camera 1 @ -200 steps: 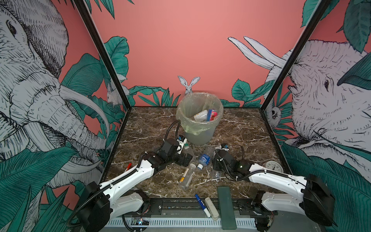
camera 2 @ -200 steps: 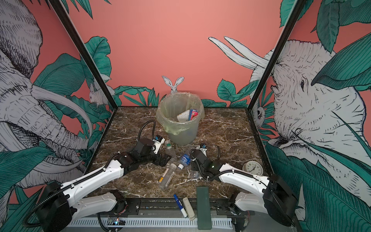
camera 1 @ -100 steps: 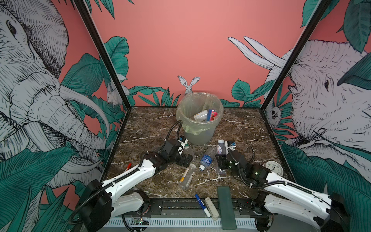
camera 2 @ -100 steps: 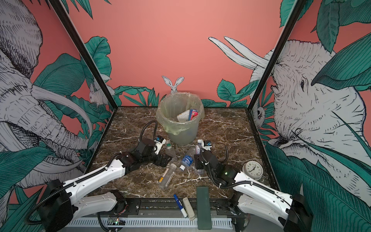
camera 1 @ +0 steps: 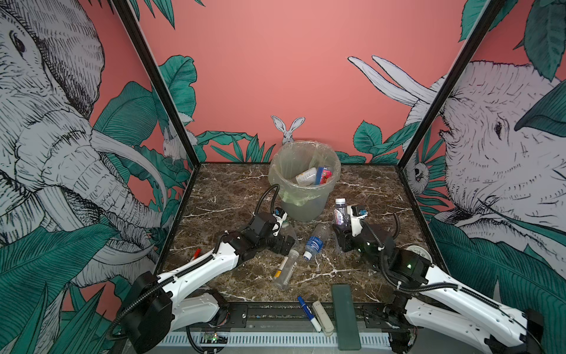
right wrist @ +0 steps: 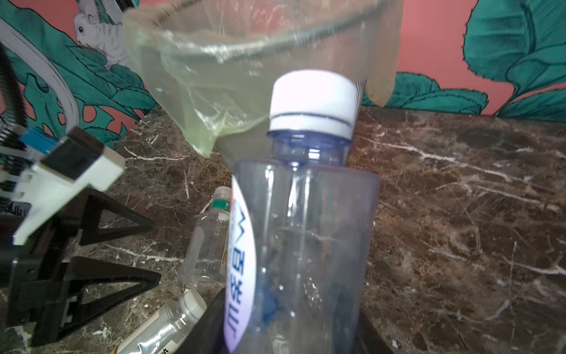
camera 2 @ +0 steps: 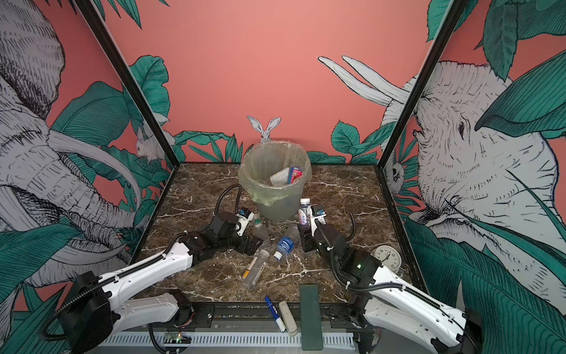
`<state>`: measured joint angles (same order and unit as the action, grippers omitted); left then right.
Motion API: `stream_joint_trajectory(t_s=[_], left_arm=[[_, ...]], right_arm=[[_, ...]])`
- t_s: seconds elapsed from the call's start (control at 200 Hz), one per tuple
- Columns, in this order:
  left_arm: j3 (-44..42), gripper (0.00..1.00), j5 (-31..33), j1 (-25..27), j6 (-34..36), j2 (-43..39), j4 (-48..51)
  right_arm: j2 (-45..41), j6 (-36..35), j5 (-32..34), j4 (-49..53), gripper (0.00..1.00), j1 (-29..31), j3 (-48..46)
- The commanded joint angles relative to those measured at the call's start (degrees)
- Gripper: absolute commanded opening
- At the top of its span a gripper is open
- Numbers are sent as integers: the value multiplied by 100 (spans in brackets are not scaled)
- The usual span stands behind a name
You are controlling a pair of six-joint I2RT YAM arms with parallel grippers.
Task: Throw the plastic bottles in the bin
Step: 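Carry the purple-label bottle with the right gripper up over the bin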
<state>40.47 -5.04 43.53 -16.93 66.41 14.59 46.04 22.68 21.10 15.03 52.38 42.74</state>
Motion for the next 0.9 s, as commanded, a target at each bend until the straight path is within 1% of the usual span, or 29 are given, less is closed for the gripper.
stream_joint_trajectory(t_s=[0.0, 0.13, 0.255, 0.31, 0.345, 0.44, 0.465, 0.485, 0.505, 0.53, 0.555, 0.575, 0.595, 0.64, 0.7, 0.895], left_arm=[[140, 100, 60, 33, -47, -107, -18], [128, 100, 86, 37, -54, -169, 0], [71, 100, 147, 37, -57, -305, 26], [20, 100, 178, 33, -81, -395, 40], [-17, 99, 199, 35, -103, -466, 60], [-153, 100, 242, 33, -177, -713, 94], [-187, 100, 263, 35, -195, -768, 101], [-216, 100, 274, 41, -212, -816, 116], [-244, 100, 280, 43, -236, -864, 128], [-279, 99, 292, 42, -261, -916, 139], [-313, 99, 299, 42, -288, -970, 145], [-333, 100, 297, 42, -303, -1001, 157], [-350, 100, 301, 43, -325, -1039, 180], [-364, 100, 303, 44, -359, -1120, 260], [-398, 100, 356, 63, -381, -1244, 347], [-426, 100, 486, 86, -373, -1447, 526]], right_arm=[[-69, -689, 174, 89, 49, -18, 603], [339, -1195, 169, 312, 50, -19, 1522], [951, -1777, 69, 192, 49, -22, 2581], [1449, -2044, 72, 227, 49, -50, 3184], [1810, -2196, 56, 260, 49, -97, 3771], [2882, -2344, -210, 353, 49, -433, 5050], [3196, -2336, -283, 369, 51, -550, 5399], [3446, -2304, -378, 421, 55, -666, 5695], [3733, -2264, -501, 521, 61, -786, 6035], [4100, -2180, -601, 714, 72, -921, 6502], [4456, -2076, -569, 972, 85, -1026, 7006], [4815, -2019, -525, 1185, 93, -1087, 7442], [5075, -1972, -517, 1373, 98, -1142, 7792], [5479, -1896, -417, 1635, 99, -1223, 8400], [5738, -1847, -411, 1690, 99, -1299, 8752], [5607, -1835, -528, 1431, 99, -1380, 8758]])
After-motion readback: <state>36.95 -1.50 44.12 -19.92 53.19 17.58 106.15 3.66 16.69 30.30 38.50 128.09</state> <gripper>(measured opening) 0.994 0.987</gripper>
